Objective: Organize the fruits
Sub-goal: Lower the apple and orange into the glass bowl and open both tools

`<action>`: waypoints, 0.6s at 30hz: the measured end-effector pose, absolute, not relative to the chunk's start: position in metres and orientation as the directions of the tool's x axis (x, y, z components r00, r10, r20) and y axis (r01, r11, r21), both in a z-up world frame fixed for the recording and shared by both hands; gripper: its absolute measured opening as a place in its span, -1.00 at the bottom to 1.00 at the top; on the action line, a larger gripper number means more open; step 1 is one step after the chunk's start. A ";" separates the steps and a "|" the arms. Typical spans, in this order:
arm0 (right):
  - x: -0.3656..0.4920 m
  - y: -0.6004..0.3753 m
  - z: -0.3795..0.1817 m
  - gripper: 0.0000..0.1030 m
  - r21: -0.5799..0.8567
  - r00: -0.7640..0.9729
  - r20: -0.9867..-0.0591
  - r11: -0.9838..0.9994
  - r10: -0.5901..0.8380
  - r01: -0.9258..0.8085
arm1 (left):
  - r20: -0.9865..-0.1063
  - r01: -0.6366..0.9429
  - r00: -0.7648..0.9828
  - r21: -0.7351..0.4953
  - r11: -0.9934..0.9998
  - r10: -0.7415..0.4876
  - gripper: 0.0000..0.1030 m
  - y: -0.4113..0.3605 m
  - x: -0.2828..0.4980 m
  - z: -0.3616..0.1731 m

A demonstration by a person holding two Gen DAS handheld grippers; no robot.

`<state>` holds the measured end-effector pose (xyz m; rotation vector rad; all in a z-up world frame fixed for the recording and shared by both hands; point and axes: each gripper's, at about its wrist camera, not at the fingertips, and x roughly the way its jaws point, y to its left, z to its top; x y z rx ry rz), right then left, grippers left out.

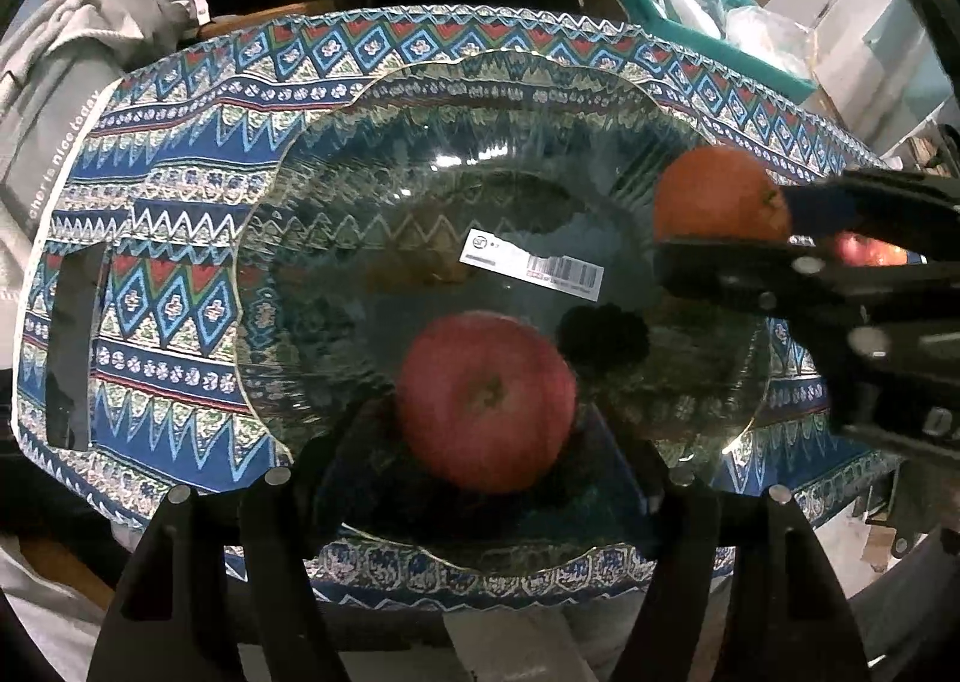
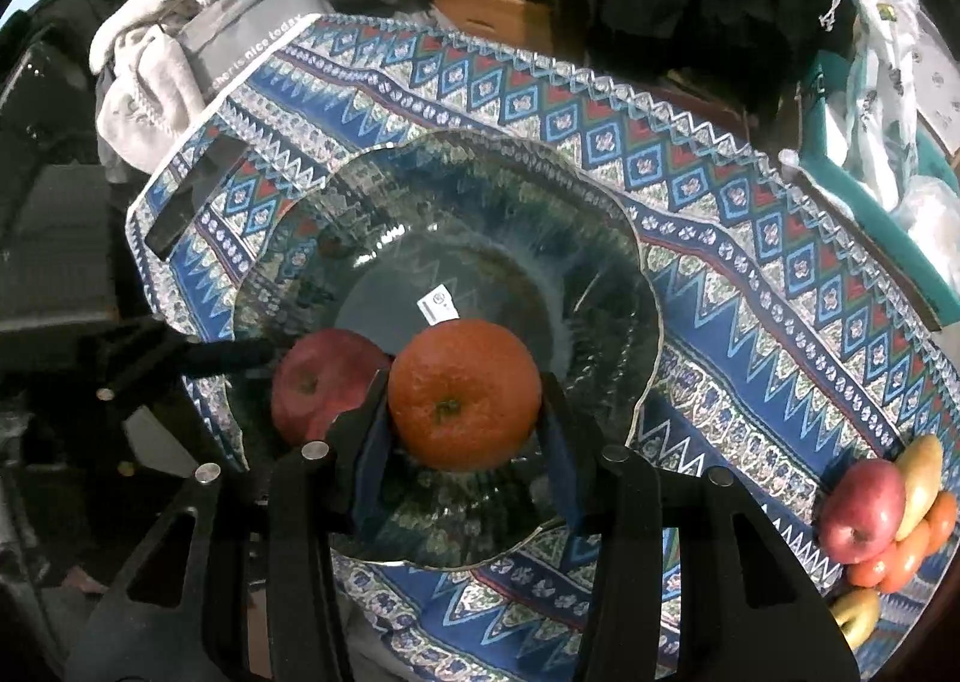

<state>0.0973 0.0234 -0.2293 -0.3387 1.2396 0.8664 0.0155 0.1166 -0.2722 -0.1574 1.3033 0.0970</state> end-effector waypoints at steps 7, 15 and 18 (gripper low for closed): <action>0.096 0.026 -0.248 -0.11 0.220 0.025 -0.937 0.645 0.347 -0.732 | -0.966 -0.165 0.259 -0.058 0.985 -0.013 0.42 0.115 0.015 -0.272; 0.098 0.025 -0.251 -0.05 0.237 0.007 -0.937 0.650 0.349 -0.722 | -0.964 -0.157 0.266 -0.041 0.987 0.002 0.42 0.112 0.016 -0.271; 0.100 0.024 -0.249 -0.05 0.236 0.011 -0.936 0.654 0.351 -0.719 | -0.961 -0.157 0.277 -0.042 0.987 0.003 0.42 0.112 0.016 -0.267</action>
